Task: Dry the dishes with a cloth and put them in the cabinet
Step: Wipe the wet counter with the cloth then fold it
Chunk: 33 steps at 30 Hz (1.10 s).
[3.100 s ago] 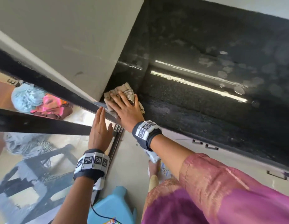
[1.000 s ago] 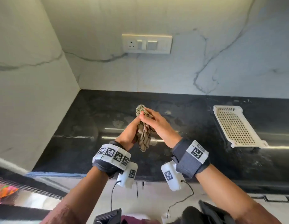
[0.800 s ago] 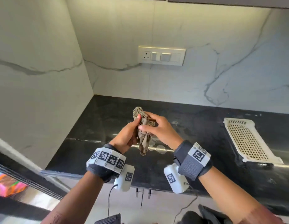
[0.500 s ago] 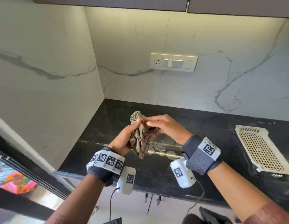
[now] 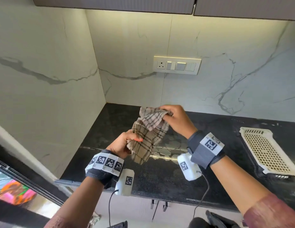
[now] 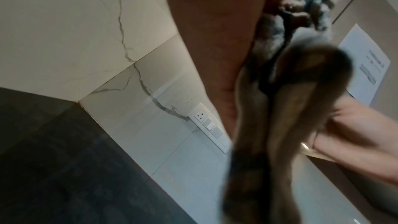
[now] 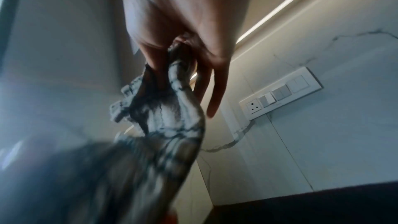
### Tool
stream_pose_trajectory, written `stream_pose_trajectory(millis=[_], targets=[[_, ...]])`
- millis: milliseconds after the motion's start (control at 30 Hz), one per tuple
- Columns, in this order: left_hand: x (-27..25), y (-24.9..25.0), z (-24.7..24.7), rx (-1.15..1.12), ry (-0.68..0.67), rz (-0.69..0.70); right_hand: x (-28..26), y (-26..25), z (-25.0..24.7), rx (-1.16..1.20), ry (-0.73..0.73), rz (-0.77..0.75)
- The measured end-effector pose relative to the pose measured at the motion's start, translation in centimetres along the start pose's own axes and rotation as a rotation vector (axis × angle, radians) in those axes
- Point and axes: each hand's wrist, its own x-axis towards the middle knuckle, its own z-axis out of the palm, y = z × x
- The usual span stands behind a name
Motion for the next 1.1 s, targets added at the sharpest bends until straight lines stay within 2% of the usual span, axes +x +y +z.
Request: stream_pose_trajectory(millis=[100,200,300,433,567,633,733,800,867,967,1033,1100], targets=[[-0.4,-0.1,0.0,0.109,-0.010,-0.033,1.6,-0.2,-1.7,0.205,0.103,0.178],[-0.1,0.0,-0.5,0.177,0.029,-0.033,2.4,-0.7,-2.2,0.335,-0.017,0.298],[0.7,0.1,-0.4,0.127,0.103,-0.055,3.0,-1.2,-1.7,0.439,-0.087,0.437],[1.3,-0.3,0.5,0.031,0.129,-0.074,3.7,0.5,-0.8,0.541,0.018,0.758],[1.5,-0.8,0.5,-0.045,0.159,-0.076,2.4,2.1,0.0,0.722,0.037,0.891],[1.7,-0.9,0.4,-0.057,0.168,-0.066,1.4,2.7,0.5,0.685,-0.073,0.972],[2.0,-1.1,0.6,-0.030,0.184,-0.069,0.0,3.6,1.9,0.641,-0.377,1.086],[2.1,-1.3,0.6,-0.016,0.193,-0.073,-0.6,4.1,2.5,0.626,-0.482,1.109],[2.0,-1.4,0.4,0.020,0.190,-0.074,-1.0,4.0,2.4,0.670,-0.412,1.065],[1.5,-1.1,-0.3,0.177,0.233,-0.069,-1.8,4.0,1.7,0.774,-0.260,0.840],[1.3,-1.0,-1.0,0.293,0.288,-0.067,-2.4,4.1,1.5,0.686,-0.267,0.700],[1.4,-1.0,-1.3,0.342,0.348,-0.029,-3.1,3.8,1.9,0.609,-0.211,0.616]])
